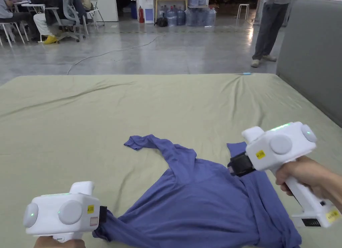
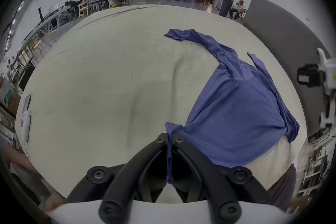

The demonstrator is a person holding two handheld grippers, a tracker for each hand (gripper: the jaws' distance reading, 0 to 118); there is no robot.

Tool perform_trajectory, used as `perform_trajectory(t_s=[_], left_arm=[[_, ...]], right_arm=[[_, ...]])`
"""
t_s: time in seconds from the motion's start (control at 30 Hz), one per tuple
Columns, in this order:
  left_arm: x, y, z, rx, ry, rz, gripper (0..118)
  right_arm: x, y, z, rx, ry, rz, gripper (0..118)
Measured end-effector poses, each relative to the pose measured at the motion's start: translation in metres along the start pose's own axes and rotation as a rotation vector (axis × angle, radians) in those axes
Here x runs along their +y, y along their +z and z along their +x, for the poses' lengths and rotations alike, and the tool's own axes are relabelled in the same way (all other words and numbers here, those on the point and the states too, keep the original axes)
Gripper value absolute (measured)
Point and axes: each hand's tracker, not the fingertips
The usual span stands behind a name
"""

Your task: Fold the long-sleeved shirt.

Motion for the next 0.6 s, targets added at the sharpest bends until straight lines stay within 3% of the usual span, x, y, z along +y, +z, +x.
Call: perform_trajectory(t_s=[0.13,0.3,0.43,0.47,0.5,0.53,0.6], left_arm=[[0.010,-0.009,-0.001,-0.023,0.026,-0.015,0],[0.010,-0.017,-0.003,-0.027,0.023,-0.020,0],[0.012,-0.023,-0.005,-0.021,0.026,-0.031,0],[0.012,-0.023,-0.005,-0.014,0.024,-0.030,0],[0.013,-0.023,-0.004,-0.007,0.024,-0.030,0],[0.014,-0.020,-0.005,-0.005,0.024,-0.029,0],[0.017,-0.013,-0.007,-0.011,0.027,-0.024,0]], right_arm=[[0.043,-0.084,0.002,-0.042,0.127,-0.121,79],[0.054,-0.160,0.011,-0.044,0.123,-0.208,74],[0.045,-0.189,0.006,-0.043,0.156,-0.301,48],[0.043,-0.187,0.006,0.027,0.114,-0.273,18],[0.044,-0.183,0.004,0.101,0.066,-0.272,0],[0.045,-0.179,-0.001,0.010,0.097,-0.258,0],[0.046,-0.162,-0.005,0.008,0.123,-0.255,0]])
